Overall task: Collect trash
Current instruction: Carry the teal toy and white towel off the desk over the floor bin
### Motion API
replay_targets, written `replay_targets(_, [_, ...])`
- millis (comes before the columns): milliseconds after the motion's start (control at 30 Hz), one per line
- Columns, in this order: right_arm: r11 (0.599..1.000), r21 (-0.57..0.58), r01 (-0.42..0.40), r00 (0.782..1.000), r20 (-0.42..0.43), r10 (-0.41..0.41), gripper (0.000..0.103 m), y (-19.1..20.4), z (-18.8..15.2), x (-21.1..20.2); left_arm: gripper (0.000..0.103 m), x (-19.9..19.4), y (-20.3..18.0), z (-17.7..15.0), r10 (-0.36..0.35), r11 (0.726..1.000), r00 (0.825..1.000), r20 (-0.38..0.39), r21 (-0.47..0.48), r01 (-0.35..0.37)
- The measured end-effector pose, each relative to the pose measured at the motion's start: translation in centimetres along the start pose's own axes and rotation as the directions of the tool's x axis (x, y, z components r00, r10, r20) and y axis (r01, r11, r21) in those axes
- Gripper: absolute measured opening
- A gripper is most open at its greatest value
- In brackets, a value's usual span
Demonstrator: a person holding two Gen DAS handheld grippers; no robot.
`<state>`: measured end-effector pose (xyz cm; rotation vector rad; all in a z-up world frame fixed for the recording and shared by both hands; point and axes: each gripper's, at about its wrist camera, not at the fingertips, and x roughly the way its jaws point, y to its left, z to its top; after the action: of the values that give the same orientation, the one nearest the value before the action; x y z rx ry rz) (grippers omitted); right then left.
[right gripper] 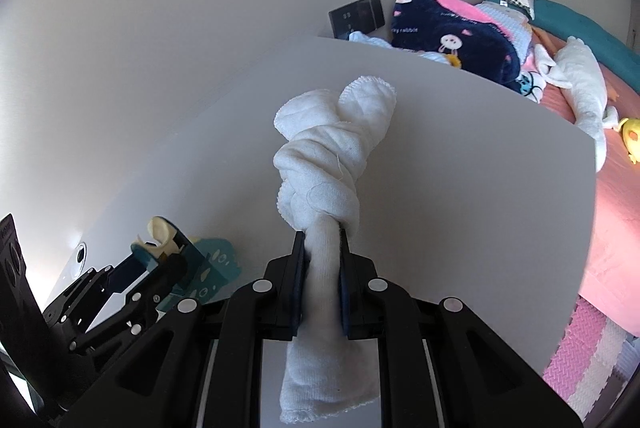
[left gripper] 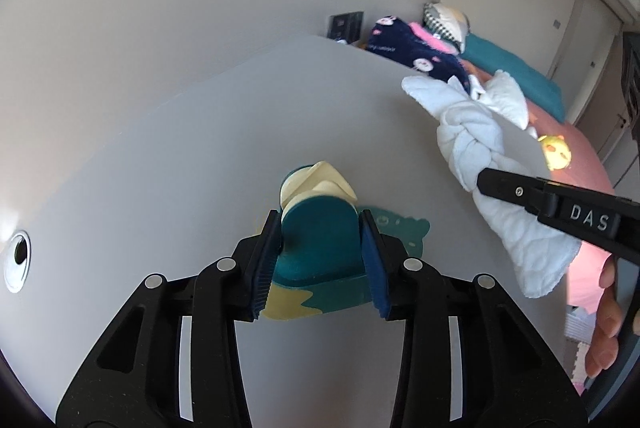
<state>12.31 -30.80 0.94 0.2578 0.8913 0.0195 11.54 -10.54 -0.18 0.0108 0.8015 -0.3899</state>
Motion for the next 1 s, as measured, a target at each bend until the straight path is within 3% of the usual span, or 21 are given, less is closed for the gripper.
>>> replay_targets(633, [0.996, 0.075, 0.05, 0.995, 0.078, -0.056, 0.015, -5.6, -4.1, -8.2, 0.038, -4.2, -8.0, -1.5, -0.067, 0.992, 0.997, 0.045, 0.114, 0.062])
replay_targets(1000, [0.986, 0.145, 0.081, 0.987, 0.125, -0.1, 0.015, -9.8, -6.0, -12.4, 0.038, -4.7, -13.0, -1.4, -0.119, 0.977, 0.992, 0.041, 0.182, 0.11])
